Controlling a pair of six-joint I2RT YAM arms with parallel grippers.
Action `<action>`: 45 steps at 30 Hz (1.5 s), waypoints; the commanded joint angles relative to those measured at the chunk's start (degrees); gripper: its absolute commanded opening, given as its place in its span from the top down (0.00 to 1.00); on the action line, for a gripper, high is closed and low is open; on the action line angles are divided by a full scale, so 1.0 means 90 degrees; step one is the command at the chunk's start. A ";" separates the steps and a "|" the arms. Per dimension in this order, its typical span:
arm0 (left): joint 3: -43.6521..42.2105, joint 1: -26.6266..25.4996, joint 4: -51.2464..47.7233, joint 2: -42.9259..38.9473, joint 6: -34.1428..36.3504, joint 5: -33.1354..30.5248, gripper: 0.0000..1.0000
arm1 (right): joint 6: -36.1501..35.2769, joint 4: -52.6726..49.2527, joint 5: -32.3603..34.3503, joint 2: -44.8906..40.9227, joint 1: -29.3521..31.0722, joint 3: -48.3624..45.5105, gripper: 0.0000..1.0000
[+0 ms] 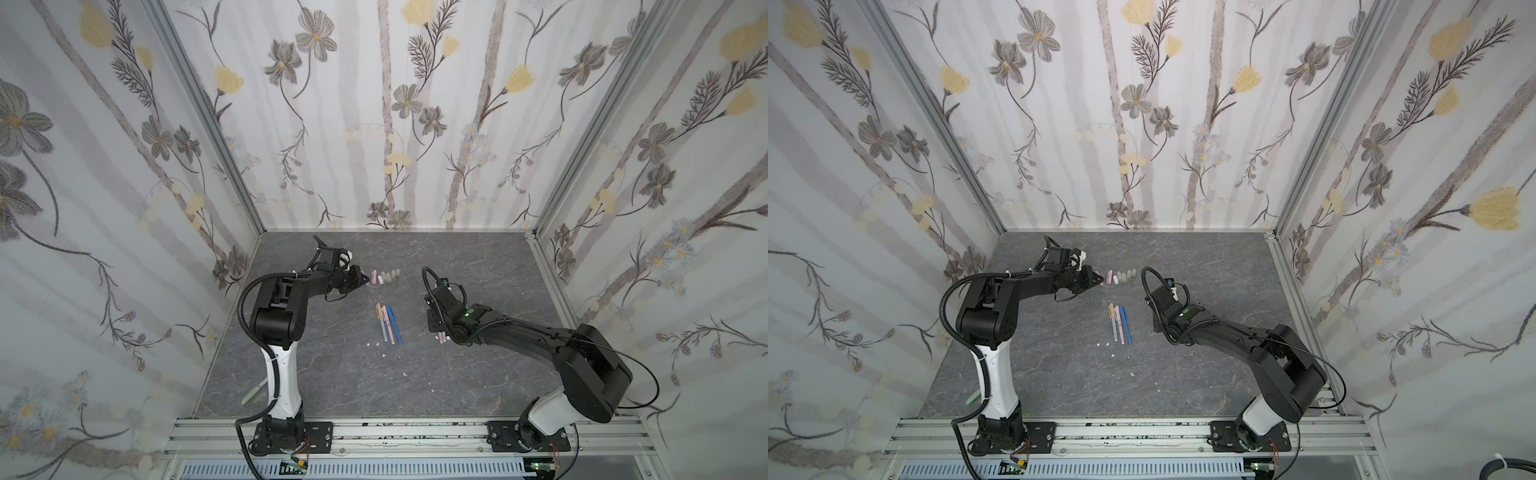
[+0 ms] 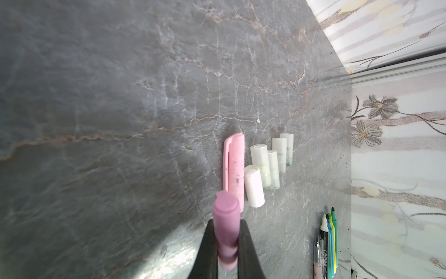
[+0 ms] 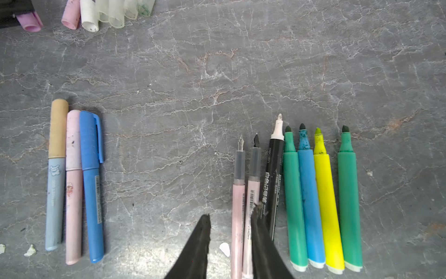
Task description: Open the pen caps
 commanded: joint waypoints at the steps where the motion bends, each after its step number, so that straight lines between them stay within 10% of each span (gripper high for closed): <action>1: 0.0061 -0.0008 -0.0084 0.0081 0.0139 0.0003 0.97 | -0.0002 -0.0032 0.0020 0.0042 0.0014 0.0083 0.70; 27: 0.0388 -0.0027 -0.0138 0.0346 0.0110 0.0010 0.71 | -0.0026 0.0036 -0.0140 0.0427 0.0193 0.0191 0.70; 45: -0.0310 -0.0014 0.0021 -0.1179 -0.0091 0.0129 0.70 | -0.0134 0.0352 -0.0700 0.1308 0.0839 0.1042 0.70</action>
